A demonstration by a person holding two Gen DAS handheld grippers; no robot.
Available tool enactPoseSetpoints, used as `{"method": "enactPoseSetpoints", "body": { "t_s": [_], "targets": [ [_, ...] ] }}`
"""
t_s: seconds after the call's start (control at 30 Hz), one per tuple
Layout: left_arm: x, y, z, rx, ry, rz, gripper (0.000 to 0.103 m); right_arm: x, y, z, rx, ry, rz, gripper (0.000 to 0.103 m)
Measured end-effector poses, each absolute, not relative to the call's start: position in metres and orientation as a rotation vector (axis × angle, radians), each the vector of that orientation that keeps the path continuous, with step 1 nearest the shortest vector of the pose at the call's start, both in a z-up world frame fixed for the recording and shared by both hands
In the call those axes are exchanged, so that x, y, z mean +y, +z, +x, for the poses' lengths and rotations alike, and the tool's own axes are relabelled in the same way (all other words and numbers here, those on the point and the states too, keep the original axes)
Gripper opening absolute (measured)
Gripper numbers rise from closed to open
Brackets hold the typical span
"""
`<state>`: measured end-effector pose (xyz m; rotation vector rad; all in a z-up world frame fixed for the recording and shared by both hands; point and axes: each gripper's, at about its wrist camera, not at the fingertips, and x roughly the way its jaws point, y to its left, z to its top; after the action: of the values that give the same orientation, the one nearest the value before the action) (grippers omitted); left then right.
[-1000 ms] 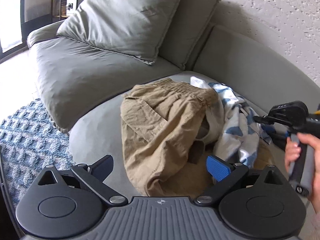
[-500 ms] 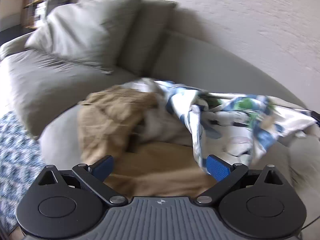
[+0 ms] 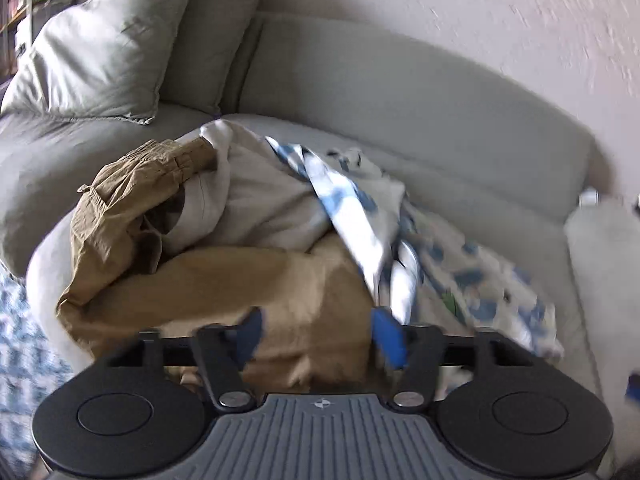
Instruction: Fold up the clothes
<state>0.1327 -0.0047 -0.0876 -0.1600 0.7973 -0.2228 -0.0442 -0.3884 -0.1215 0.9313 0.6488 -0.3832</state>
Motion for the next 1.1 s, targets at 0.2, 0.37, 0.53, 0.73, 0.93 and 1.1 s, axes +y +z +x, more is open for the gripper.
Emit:
{"method": "enactPoseSetpoints", "body": {
  "t_s": [0.2,0.37,0.53,0.73,0.93,1.1],
  "targets": [
    [-0.043,-0.079,0.168,0.803,-0.277,-0.029,0.038,-0.384,-0.129,-0.044,0.646,-0.286,0.916,0.040],
    [-0.078,-0.077,0.197,0.830,-0.315,0.123,0.047,-0.375,-0.145,-0.029,0.669,-0.239,0.955,0.045],
    [-0.100,-0.083,0.219,0.884,-0.320,0.211,0.046,-0.369,-0.150,-0.013,0.688,-0.213,0.918,0.048],
    [-0.131,-0.095,0.234,0.900,-0.262,0.374,0.046,-0.371,-0.154,-0.004,0.683,-0.198,0.912,0.050],
    [-0.137,-0.102,0.237,0.900,-0.213,0.530,0.042,-0.374,-0.159,-0.005,0.682,-0.187,0.928,0.051],
    [-0.131,-0.093,0.240,0.871,-0.142,0.566,0.040,-0.378,-0.162,-0.006,0.679,-0.182,0.948,0.051]
  ]
}}
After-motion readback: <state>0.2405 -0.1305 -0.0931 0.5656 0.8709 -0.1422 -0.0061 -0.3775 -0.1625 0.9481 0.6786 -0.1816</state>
